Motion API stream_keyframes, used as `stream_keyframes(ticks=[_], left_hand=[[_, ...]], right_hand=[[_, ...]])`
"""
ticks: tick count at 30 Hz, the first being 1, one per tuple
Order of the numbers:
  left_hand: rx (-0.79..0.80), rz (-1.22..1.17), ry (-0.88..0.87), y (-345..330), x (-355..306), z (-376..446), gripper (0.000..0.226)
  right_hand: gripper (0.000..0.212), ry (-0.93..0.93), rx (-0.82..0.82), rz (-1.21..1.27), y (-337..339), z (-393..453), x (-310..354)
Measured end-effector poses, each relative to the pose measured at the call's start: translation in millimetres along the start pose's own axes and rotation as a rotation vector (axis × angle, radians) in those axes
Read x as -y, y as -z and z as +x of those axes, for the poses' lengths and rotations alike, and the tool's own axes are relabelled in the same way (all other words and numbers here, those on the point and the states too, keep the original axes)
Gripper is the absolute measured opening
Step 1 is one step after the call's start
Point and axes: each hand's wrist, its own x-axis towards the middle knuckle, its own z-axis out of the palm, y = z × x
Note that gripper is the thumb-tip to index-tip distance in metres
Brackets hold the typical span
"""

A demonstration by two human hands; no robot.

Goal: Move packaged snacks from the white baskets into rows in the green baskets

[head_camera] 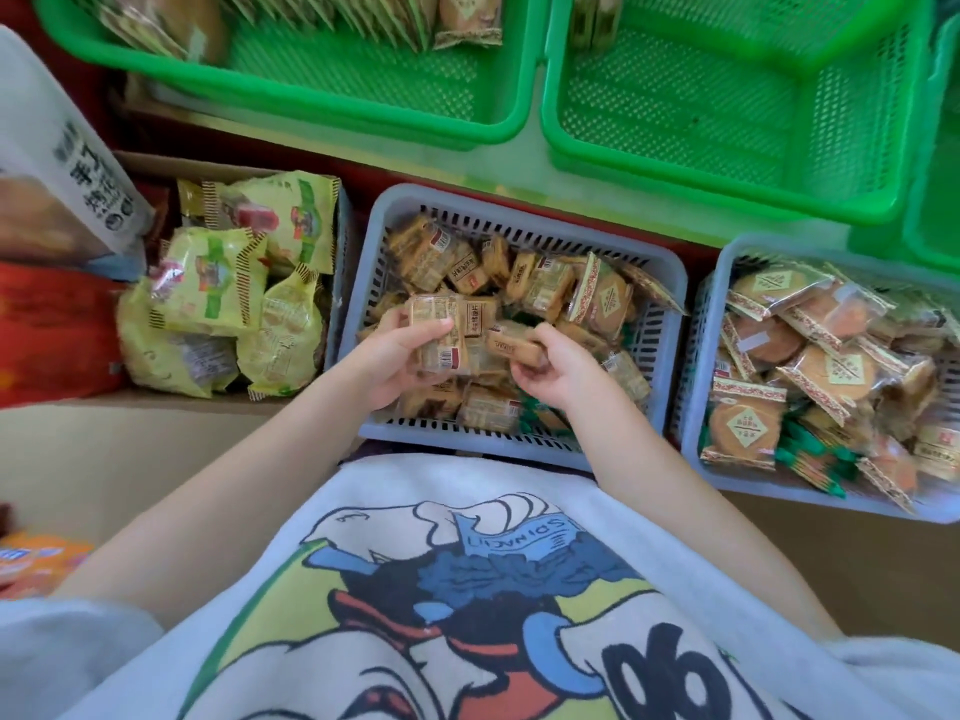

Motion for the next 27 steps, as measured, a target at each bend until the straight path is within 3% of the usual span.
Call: stream_keyframes(ticks=[3, 8, 12, 17, 20, 22, 25, 27], left_hand=[[0.001, 0.000, -0.055, -3.2, -5.6, -0.5, 0.056], [0.024, -0.050, -0.108, -39.2, -26.2, -0.6, 0.048], [0.093, -0.079, -0.144, -92.7, -50.5, -8.2, 0.034], [0.122, 0.009, -0.208, -149.0, -75.1, -14.8, 0.068], [0.144, 0.015, -0.278, -177.7, -82.8, -17.5, 0.050], [0.184, -0.064, -0.287, -193.8, -88.6, -15.9, 0.055], [0.192, -0.158, -0.309, -214.9, -97.8, -13.0, 0.073], [0.145, -0.125, -0.336, -225.9, -101.8, -7.8, 0.076]], right_hand=[[0.015, 0.043, 0.159, -0.020, 8.6, -34.2, -3.7], [0.024, 0.328, 0.288, 0.014, 23.7, -71.3, 9.1], [0.021, 0.636, 0.181, -0.241, 15.5, -94.4, 26.2], [0.018, 1.008, -0.008, -0.457, 9.4, -118.4, 48.2], [0.019, 1.153, -0.157, -0.567, 6.8, -116.1, 57.3], [0.033, 1.151, -0.185, -0.540, 6.9, -116.3, 66.2], [0.076, 0.901, 0.029, -0.292, 10.4, -119.8, 84.8], [0.092, 0.787, 0.138, -0.190, 13.6, -116.4, 95.8]])
